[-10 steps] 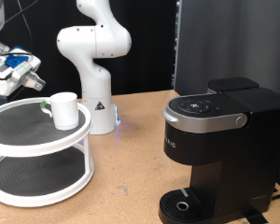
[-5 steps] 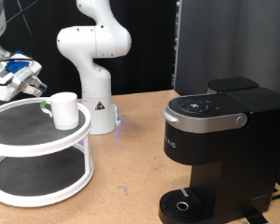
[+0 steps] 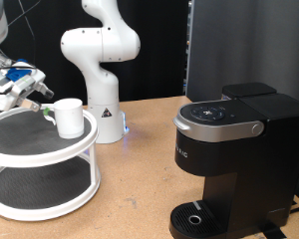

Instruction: Make a cup of coffee with the keurig machine

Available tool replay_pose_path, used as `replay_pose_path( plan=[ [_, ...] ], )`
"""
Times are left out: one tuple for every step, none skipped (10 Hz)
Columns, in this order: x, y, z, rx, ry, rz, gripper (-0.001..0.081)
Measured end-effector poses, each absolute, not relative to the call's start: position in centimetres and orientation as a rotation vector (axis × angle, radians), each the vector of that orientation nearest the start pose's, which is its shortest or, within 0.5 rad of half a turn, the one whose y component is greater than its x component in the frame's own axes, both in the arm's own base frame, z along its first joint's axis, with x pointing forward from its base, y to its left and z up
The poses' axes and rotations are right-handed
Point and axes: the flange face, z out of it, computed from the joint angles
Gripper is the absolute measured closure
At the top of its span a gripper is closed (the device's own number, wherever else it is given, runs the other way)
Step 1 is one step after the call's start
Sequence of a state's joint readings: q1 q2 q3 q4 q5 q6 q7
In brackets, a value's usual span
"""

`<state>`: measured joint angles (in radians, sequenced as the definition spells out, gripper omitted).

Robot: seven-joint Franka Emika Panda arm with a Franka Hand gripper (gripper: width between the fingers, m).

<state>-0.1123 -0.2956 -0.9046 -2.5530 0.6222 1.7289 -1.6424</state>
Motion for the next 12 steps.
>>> replay_pose_path(
  plan=[
    [24.8, -27.9, 32.4, -2.171, -0.458, -0.721, 0.0099],
    [24.6, -27.8, 31.9, -2.168, -0.473, -0.717, 0.0022],
    [24.4, -27.6, 31.2, -2.155, -0.491, -0.712, 0.0022],
    [24.0, -27.5, 30.6, -2.135, -0.514, -0.712, 0.0022],
    [23.6, -27.6, 30.0, -2.122, -0.529, -0.715, 0.0002],
    [23.3, -27.7, 29.5, -2.12, -0.536, -0.715, 0.0002],
    [23.0, -27.7, 29.1, -2.12, -0.54, -0.713, -0.0001],
    [22.9, -27.7, 28.8, -2.119, -0.539, -0.71, -0.0001],
    [22.7, -27.8, 28.6, -2.117, -0.538, -0.711, -0.0001],
    [22.6, -27.7, 28.4, -2.108, -0.536, -0.715, -0.0001],
    [22.5, -27.7, 28.2, -2.102, -0.534, -0.718, -0.0001],
    [22.5, -27.7, 28.1, -2.1, -0.534, -0.72, 0.0025]
  ],
)
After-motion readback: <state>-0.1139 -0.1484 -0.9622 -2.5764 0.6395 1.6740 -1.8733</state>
